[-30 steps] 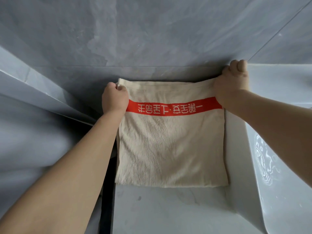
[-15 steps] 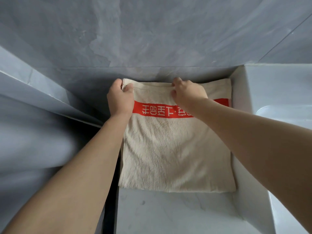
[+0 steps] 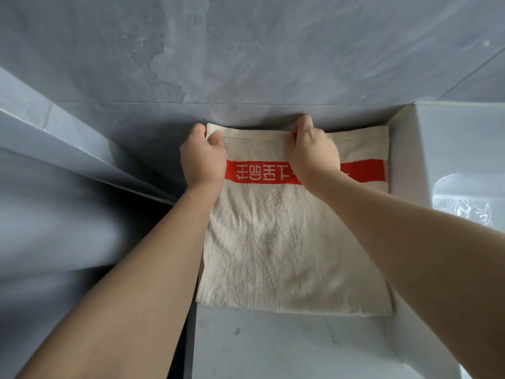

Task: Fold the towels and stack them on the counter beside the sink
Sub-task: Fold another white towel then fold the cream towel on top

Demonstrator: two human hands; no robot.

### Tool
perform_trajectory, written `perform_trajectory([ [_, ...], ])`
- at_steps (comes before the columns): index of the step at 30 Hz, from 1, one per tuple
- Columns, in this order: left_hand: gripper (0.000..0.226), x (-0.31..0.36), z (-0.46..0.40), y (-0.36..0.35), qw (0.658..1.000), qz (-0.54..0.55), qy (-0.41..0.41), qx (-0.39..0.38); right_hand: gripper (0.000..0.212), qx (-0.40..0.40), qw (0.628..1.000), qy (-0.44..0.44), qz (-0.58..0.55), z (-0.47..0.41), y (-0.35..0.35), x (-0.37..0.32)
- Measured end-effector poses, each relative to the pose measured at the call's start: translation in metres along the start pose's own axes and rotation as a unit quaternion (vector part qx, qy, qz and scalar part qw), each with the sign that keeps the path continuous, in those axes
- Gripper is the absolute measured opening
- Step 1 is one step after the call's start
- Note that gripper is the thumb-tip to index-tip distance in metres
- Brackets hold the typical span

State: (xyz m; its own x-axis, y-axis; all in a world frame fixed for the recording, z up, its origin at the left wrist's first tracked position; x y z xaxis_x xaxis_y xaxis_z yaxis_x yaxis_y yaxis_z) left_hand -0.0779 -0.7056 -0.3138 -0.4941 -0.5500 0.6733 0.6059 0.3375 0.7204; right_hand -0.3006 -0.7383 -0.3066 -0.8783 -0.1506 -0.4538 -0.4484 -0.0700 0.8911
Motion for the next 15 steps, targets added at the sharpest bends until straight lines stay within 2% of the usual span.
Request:
perform_trajectory([
  [2,0.018,0.001,-0.003,0.0,1.0,-0.027,-0.005,0.003,0.008,0.018,0.998,0.048,-0.04,0.007,-0.001,-0.005],
  [6,0.025,0.004,0.001,0.002,0.995,-0.096,-0.037,-0.012,0.025,0.04,0.983,0.158,0.085,0.034,-0.002,-0.005],
  [9,0.033,0.005,0.009,0.005,0.979,-0.174,-0.105,0.009,0.05,-0.055,0.968,0.204,0.135,0.054,-0.021,0.013],
  [11,0.037,0.003,0.012,0.007,0.972,-0.195,-0.122,0.041,0.055,-0.049,0.97,0.195,0.134,0.064,-0.018,0.03],
  [13,0.041,0.005,0.023,0.011,0.961,-0.22,-0.136,0.1,0.055,0.003,0.984,0.128,0.126,0.07,-0.003,0.051],
  [14,0.043,0.011,0.037,0.009,0.955,-0.219,-0.17,0.111,0.056,0.014,0.988,0.089,0.123,0.073,0.002,0.06],
  [15,0.044,0.021,0.056,-0.001,0.948,-0.206,-0.228,0.085,0.057,0.012,0.99,0.062,0.125,0.075,0.004,0.068],
])
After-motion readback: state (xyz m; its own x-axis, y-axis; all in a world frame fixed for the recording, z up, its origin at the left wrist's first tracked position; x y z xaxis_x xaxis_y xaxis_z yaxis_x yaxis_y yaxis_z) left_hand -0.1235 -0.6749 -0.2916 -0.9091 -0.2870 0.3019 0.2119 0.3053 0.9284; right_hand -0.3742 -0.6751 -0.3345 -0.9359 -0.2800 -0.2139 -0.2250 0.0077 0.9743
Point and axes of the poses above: each hand's wrist, its own z-axis away from the middle knuckle, its own y-axis out of the back of the hand, x = y × z, the point moved 8 cm from there along -z, towards the middle knuckle, and after that the axes turned 10 degrees about y, right-handed, at the moved point
